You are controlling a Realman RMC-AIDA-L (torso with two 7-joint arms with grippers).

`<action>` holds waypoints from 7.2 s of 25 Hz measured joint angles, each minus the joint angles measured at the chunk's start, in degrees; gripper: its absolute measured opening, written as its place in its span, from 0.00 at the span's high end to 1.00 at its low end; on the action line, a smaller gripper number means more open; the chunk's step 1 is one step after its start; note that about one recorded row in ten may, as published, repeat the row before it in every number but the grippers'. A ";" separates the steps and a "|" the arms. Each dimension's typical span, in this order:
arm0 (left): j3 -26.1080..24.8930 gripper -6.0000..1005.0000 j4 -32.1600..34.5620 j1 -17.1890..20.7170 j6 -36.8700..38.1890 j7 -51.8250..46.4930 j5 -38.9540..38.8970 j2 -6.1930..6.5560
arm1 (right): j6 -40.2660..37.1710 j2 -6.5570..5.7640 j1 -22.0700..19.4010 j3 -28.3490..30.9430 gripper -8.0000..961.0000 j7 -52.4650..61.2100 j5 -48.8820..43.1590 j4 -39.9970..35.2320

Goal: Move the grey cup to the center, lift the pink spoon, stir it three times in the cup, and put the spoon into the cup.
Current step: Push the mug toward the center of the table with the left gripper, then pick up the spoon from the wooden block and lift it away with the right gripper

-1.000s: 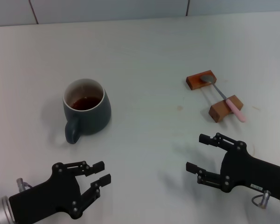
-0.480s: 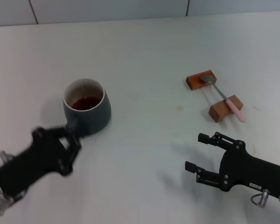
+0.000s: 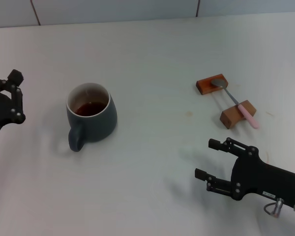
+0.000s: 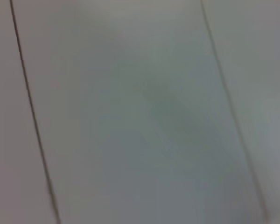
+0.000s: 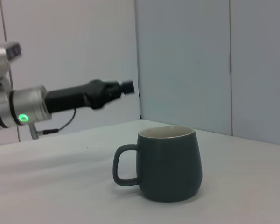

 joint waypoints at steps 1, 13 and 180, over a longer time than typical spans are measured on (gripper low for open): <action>-0.31 0.99 -0.02 -0.14 -1.90 2.49 0.01 -0.09 | -0.01 0.00 -0.01 0.02 0.18 0.00 0.01 0.00; 0.84 0.99 -5.30 -0.04 -17.78 13.82 1.25 -0.99 | -0.14 0.00 -0.04 0.44 0.18 -0.01 0.19 0.00; 35.17 0.18 6.81 -0.95 6.28 -23.02 0.99 0.40 | 9.27 0.08 -5.52 25.47 0.20 76.28 1.16 8.92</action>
